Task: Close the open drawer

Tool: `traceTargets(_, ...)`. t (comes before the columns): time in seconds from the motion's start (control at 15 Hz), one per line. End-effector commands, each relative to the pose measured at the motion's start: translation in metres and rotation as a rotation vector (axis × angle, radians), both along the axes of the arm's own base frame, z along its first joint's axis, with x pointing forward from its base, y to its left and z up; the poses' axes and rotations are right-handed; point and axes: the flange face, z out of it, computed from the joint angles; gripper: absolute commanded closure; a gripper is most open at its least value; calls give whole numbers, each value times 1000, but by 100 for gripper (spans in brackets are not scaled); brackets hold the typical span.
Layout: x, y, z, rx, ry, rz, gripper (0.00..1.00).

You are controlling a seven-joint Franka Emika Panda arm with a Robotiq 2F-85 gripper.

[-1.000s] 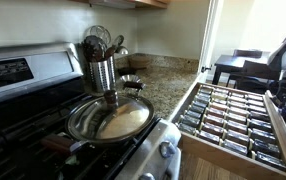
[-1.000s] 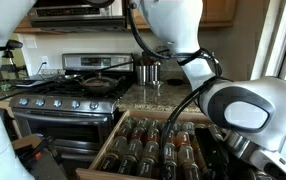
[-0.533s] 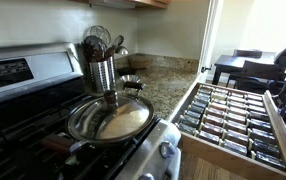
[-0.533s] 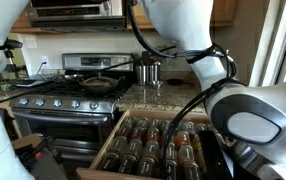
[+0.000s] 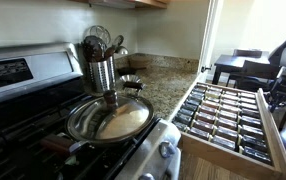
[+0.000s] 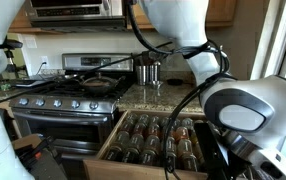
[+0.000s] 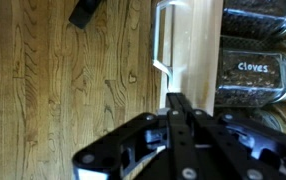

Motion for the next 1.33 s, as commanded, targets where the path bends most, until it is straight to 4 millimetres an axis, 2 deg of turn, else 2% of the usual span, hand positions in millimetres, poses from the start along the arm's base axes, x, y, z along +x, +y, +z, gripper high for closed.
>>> traceTargets(0.0, 54, 42, 28, 6, -113, 39, 97)
traceTargets(0.27, 100, 78, 36, 19, -168, 87, 96)
traceTargets(0.67, 178, 135, 66, 53, -268, 152, 97)
traceTargets(0.8, 195, 150, 76, 66, -296, 167, 97)
traceTargets(0.93, 200, 155, 83, 64, -312, 186, 97)
traceTargets(1.27, 174, 131, 94, 49, -269, 182, 97)
